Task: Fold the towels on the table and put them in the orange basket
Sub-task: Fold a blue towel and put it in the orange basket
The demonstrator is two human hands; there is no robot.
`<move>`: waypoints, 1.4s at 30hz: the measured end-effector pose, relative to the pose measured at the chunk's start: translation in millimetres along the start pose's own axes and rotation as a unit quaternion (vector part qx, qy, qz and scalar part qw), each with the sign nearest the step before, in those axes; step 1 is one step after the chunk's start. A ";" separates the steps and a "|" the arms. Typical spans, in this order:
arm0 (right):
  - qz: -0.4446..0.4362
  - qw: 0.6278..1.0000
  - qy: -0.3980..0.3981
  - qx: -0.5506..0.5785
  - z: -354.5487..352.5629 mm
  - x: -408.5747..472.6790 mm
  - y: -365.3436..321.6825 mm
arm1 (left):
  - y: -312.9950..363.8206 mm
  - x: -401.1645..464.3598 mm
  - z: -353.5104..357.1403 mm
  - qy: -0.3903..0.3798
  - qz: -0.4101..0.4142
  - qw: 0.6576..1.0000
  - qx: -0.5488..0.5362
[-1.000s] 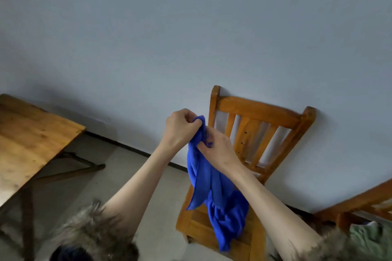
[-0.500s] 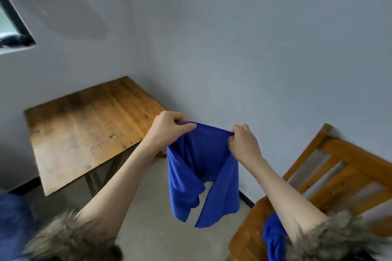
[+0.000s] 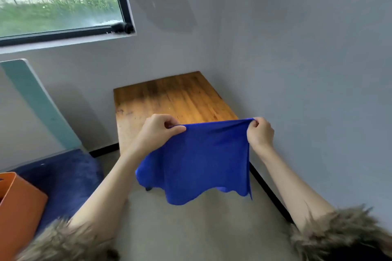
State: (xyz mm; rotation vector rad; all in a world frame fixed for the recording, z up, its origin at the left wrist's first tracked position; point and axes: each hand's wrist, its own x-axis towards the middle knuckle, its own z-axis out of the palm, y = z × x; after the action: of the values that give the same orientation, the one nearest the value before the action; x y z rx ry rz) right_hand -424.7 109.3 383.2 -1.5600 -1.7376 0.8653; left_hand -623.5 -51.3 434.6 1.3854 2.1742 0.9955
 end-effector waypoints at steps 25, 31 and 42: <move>-0.344 0.864 -0.168 -0.327 218.2 255.6 -76.3 | -189.6 213.8 -36.8 0.124 -0.221 0.962 0.097; -0.342 0.823 -0.184 -0.414 326.7 315.2 -77.9 | -280.3 306.6 -30.0 0.095 -0.196 0.969 0.120; -0.298 0.833 -0.162 -0.437 476.5 392.1 -61.4 | -415.0 433.9 0.5 0.089 -0.185 0.956 0.209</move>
State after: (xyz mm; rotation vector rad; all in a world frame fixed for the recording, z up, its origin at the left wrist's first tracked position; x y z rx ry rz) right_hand -883.3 468.3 170.2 -1.2095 -2.9034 -0.0447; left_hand -1076.7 226.9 155.8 1.0063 2.7643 0.5585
